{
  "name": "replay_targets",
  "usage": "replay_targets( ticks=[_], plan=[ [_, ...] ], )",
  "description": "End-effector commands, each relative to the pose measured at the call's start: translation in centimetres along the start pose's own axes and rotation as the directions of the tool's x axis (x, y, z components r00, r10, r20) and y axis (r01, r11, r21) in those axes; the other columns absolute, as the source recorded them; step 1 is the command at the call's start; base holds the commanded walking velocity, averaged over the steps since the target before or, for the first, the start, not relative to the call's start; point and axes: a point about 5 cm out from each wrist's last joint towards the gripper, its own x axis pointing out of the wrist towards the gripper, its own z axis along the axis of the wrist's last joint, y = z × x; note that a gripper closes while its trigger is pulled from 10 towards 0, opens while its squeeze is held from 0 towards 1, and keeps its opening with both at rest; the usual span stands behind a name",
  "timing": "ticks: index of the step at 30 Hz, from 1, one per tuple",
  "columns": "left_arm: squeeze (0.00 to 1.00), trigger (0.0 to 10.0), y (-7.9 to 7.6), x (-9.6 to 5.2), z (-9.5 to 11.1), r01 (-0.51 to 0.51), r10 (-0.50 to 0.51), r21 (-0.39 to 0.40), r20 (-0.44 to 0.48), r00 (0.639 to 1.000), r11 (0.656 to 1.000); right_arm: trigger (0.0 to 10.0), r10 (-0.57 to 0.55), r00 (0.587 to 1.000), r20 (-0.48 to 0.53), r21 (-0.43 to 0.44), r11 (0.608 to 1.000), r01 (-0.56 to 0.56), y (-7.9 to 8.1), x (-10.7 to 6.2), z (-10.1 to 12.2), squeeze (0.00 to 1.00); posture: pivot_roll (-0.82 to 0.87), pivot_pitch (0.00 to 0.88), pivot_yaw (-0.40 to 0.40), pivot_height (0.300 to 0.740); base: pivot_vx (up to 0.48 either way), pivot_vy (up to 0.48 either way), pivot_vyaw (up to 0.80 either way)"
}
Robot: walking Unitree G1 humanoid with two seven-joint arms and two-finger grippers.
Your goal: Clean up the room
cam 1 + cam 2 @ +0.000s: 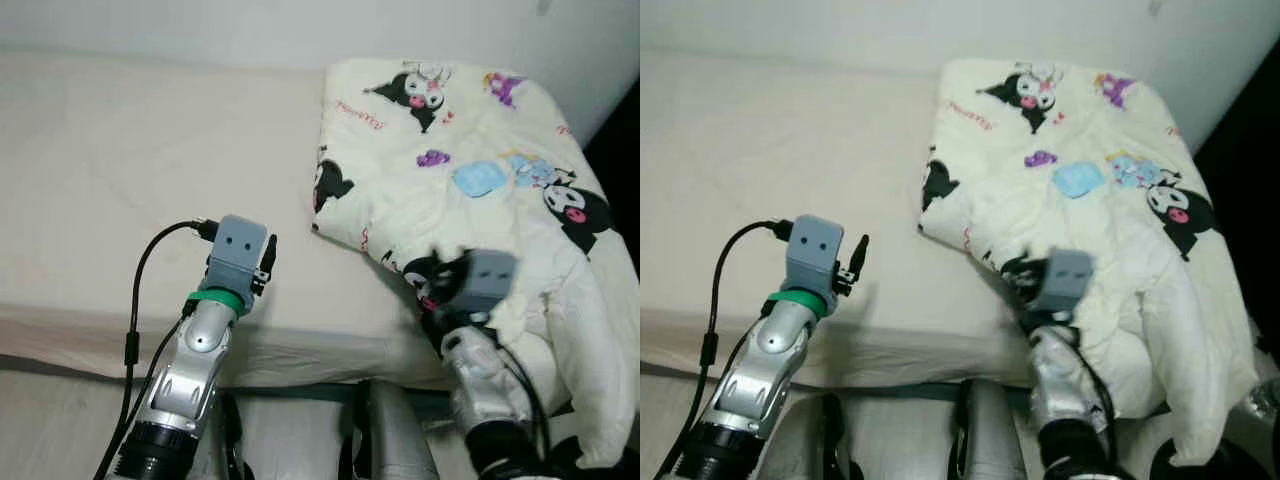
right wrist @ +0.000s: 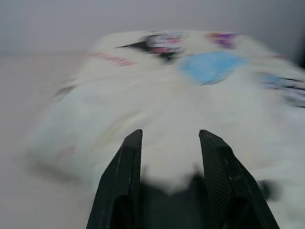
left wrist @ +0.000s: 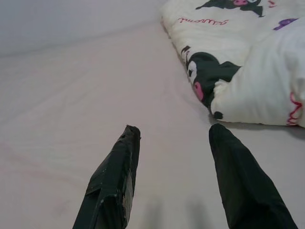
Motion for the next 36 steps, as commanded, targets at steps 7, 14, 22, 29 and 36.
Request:
replay_targets(
  ticks=[7,14,22,29,36],
  plan=[
    [0.0,10.0,1.1,0.0,-0.2,-0.036,0.036,0.026,-0.019,0.999,0.999,10.0,-0.023,0.997,-0.076,-0.045,0.999,0.019,-2.3,0.6,-0.6,1.0,-0.03,0.125,0.034,0.586,0.0,0.0,0.0],
    [0.0,10.0,1.4,-0.5,-0.5,-0.037,0.039,0.04,-0.033,0.999,0.998,10.0,-0.019,0.964,-0.264,-0.088,0.996,-0.004,-3.0,1.6,-1.8,1.0,-0.01,0.149,0.04,0.586,0.0,0.0,0.0],
    [0.0,10.0,1.2,-0.6,-0.5,-0.031,0.033,0.042,-0.037,0.999,0.999,10.0,-0.186,0.931,-0.313,-0.138,0.979,0.149,-6.5,1.7,-1.7,1.0,-0.01,0.157,0.038,0.586,0.0,0.0,0.0],
    [0.0,10.0,1.1,-0.6,-0.6,-0.029,0.03,0.041,-0.039,0.999,0.999,10.0,-0.235,0.933,-0.271,-0.191,0.963,0.187,-8.2,1.2,-1.4,1.0,-0.02,0.162,0.038,0.586,0.0,0.0,0.0],
    [0.0,10.0,1.0,-0.6,-0.6,-0.024,0.026,0.04,-0.042,0.999,0.999,10.0,-0.259,0.932,-0.254,-0.225,0.953,0.204,-9.5,0.8,-1.3,1.0,-0.03,0.165,0.043,0.586,0.0,0.0,0.0]
  ],
)
